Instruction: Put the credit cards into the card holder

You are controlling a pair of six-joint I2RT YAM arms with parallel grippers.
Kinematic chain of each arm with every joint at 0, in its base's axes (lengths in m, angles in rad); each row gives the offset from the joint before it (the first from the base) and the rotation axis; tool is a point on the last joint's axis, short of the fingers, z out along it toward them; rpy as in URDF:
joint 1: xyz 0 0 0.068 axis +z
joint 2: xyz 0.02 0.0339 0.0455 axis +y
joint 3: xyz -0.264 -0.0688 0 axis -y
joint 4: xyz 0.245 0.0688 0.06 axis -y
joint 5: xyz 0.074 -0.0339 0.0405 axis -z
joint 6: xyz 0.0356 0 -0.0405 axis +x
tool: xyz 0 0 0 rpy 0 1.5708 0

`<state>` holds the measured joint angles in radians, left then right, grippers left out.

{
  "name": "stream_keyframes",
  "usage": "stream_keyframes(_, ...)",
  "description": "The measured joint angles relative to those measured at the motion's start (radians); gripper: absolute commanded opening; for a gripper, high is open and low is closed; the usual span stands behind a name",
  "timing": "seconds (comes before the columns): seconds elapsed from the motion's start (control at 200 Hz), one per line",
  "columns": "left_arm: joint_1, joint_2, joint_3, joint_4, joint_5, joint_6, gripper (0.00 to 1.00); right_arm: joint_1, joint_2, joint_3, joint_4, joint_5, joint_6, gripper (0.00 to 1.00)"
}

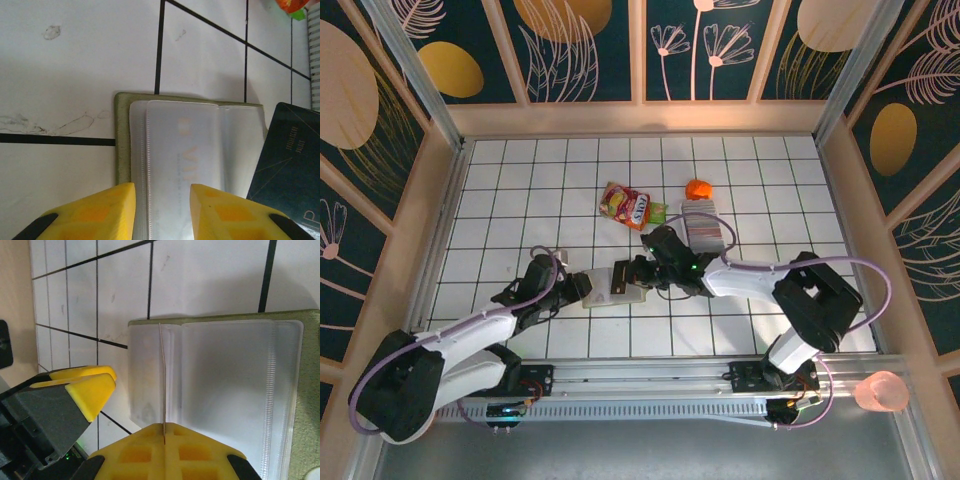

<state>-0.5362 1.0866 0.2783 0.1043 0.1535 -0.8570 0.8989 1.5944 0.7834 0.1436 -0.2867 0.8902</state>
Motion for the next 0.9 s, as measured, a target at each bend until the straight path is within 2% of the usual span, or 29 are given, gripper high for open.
stream_keyframes(0.27,0.0,0.031,0.0,0.007,0.003,0.011,0.34,0.002,0.058,0.002,0.013,-0.005,0.007,0.0)
stream_keyframes(0.631,0.0,0.035,0.0,0.007,-0.018,0.023,0.32,0.01,0.064,0.003,0.064,-0.017,0.036,0.0)
stream_keyframes(0.896,0.0,0.032,-0.023,0.008,-0.031,0.027,0.27,0.016,0.092,0.016,0.071,-0.029,0.042,0.0)
